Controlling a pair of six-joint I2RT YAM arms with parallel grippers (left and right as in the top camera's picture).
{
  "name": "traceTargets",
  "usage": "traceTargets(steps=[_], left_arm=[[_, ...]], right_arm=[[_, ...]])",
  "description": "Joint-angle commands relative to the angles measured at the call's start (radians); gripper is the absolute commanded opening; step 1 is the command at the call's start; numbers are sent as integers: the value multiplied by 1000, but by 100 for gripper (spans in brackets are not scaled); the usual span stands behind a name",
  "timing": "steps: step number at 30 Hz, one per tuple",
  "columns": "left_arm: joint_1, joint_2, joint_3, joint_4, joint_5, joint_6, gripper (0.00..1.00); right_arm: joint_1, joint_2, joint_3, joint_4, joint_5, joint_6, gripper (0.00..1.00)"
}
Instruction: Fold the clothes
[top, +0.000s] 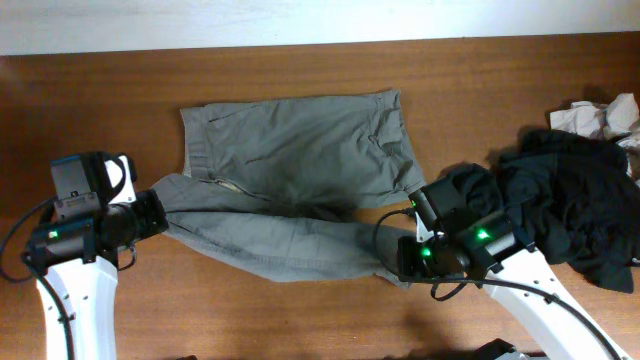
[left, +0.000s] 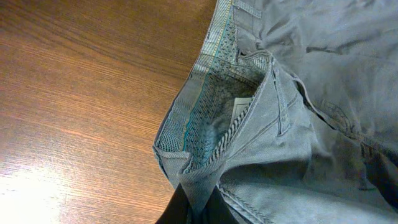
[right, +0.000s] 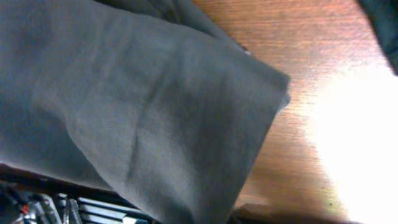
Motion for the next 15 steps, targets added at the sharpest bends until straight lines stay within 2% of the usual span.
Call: traceTargets(steps=[1, 2, 6, 10, 15], left_arm=[[0, 0, 19, 3, -22, -10, 0], [0, 1, 19, 3, -22, -11, 1], [0, 7, 18, 2, -22, -13, 1], [-14, 11, 18, 3, -19, -13, 1], [-40, 19, 18, 3, -30, -13, 1]], right_arm=[[-7, 6, 15, -3, -22, 5, 12], [-7, 10, 14, -3, -22, 5, 17], [-7, 71, 7, 2, -62, -42, 24], [-6, 159, 6, -1, -115, -115, 24], [9, 212, 6, -18, -186, -229, 38]])
